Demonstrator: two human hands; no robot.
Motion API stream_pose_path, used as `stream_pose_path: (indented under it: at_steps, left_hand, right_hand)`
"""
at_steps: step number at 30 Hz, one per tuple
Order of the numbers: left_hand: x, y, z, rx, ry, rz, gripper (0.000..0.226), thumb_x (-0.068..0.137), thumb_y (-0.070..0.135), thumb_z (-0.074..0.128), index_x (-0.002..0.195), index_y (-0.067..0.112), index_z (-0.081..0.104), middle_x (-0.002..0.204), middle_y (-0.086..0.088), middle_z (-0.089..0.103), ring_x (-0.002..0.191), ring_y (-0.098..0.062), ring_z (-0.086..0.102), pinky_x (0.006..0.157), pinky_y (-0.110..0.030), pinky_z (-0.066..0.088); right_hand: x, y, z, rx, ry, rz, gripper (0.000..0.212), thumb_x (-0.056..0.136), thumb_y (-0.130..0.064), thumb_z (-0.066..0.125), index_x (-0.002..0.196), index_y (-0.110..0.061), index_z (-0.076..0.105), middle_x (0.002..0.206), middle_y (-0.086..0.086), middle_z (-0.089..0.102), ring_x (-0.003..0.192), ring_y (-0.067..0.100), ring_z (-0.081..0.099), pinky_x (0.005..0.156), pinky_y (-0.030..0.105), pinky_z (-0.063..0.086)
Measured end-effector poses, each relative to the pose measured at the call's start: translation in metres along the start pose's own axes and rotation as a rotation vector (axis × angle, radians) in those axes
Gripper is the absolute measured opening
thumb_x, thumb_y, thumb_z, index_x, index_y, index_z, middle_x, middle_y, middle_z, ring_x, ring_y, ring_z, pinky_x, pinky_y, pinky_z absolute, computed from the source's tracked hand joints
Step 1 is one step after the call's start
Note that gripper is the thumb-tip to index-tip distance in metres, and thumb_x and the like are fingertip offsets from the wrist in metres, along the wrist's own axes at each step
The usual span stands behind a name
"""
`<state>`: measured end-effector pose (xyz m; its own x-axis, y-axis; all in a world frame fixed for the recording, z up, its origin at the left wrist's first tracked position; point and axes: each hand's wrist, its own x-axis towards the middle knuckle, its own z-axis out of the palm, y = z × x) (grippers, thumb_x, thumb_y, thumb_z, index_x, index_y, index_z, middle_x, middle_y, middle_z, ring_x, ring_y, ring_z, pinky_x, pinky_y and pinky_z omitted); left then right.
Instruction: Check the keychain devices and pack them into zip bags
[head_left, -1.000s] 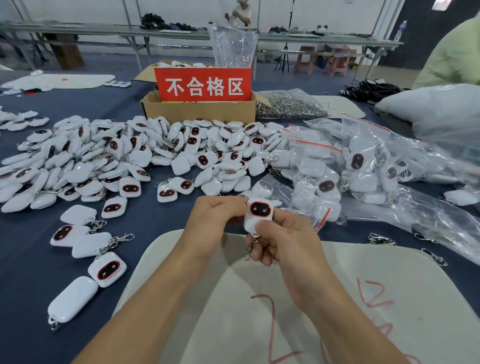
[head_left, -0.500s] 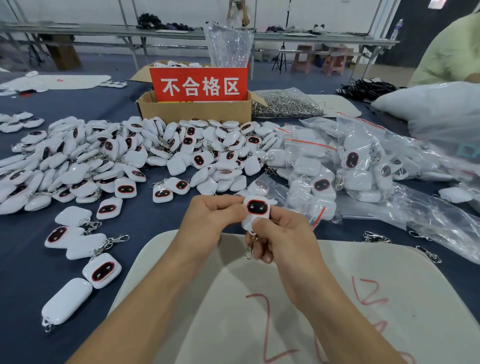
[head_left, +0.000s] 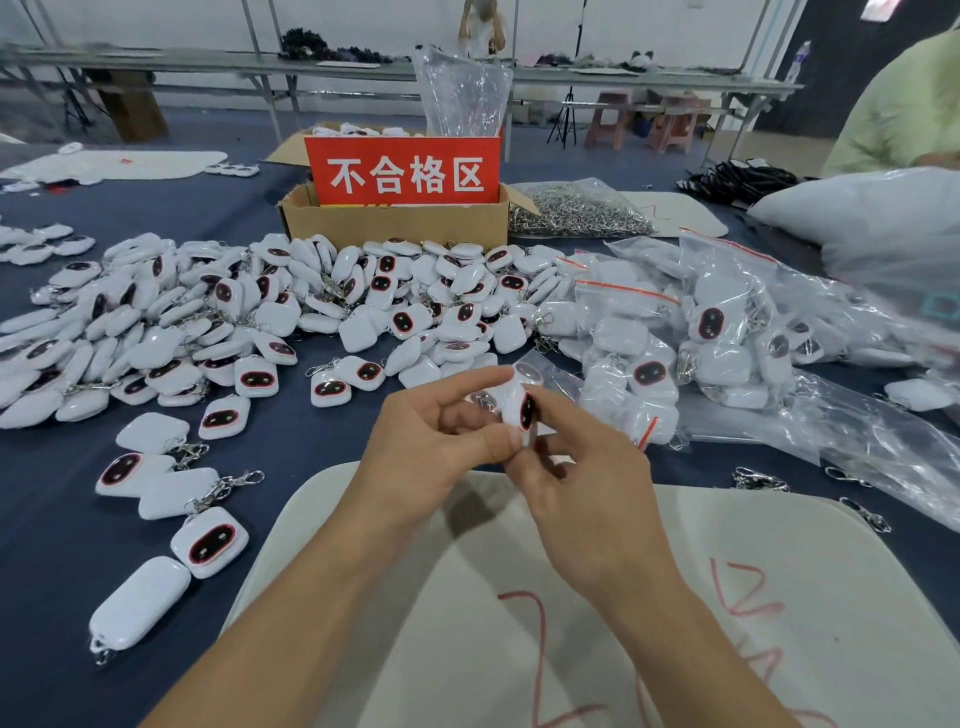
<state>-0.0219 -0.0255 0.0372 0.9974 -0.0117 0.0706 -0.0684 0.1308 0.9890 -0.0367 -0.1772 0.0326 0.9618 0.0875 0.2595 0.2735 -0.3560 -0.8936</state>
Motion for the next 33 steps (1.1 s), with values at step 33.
stream_pose_path:
  at_steps: [33]
  left_hand:
    - [0.003,-0.0061,0.0004,-0.013,0.137,-0.04,0.022,0.083,0.004,0.08,0.105,0.008,0.082,0.083,-0.019,0.078,0.06,-0.017,0.062,0.062,-0.025,0.056]
  right_hand:
    - [-0.0048,-0.0008,0.0,-0.187,0.089,-0.016,0.053,0.083,-0.036,0.077,0.119,-0.061,0.047,0.08,-0.036,0.064,0.08,-0.012,0.061,0.07,0.001,0.042]
